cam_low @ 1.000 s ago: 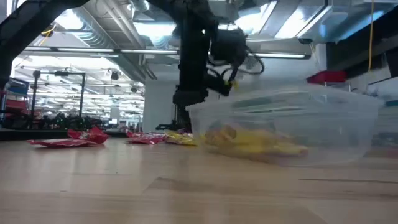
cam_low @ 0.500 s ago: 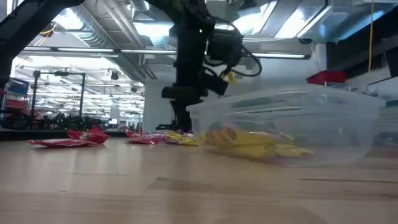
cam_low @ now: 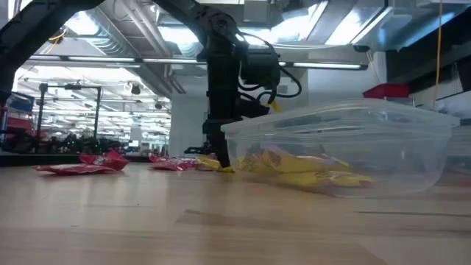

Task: Sort candy
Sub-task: Put the yellow candy into the rectangular transparent food container

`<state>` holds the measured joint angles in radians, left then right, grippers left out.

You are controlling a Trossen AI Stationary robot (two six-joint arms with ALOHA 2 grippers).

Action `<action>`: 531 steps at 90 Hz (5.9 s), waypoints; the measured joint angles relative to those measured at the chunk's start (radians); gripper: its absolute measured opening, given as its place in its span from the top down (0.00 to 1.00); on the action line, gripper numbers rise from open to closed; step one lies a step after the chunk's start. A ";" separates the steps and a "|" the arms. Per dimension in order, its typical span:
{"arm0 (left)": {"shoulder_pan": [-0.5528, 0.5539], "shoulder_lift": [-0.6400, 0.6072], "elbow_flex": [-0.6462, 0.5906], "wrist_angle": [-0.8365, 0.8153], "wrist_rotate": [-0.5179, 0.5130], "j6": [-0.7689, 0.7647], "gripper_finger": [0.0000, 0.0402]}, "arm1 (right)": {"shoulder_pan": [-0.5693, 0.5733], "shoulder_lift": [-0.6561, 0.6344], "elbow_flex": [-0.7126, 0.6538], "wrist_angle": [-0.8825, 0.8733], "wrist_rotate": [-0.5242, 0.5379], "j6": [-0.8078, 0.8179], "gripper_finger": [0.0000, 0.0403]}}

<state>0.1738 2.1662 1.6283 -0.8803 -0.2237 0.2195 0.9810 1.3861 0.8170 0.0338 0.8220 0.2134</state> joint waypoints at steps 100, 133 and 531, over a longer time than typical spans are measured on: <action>-0.337 -0.005 0.389 0.033 0.064 -0.688 1.00 | 0.155 -0.100 0.001 0.153 0.217 -0.231 0.57; -0.281 0.091 0.387 0.027 0.124 -0.767 0.98 | 0.164 -0.105 0.001 0.149 0.259 -0.240 0.57; -0.027 -0.097 0.129 0.025 -0.110 -0.700 0.75 | 0.144 -0.094 0.001 0.015 0.239 -0.066 0.57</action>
<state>0.1469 2.0691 1.7576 -0.8552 -0.3339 -0.4803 1.1248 1.2919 0.8177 0.0492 1.0615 0.1478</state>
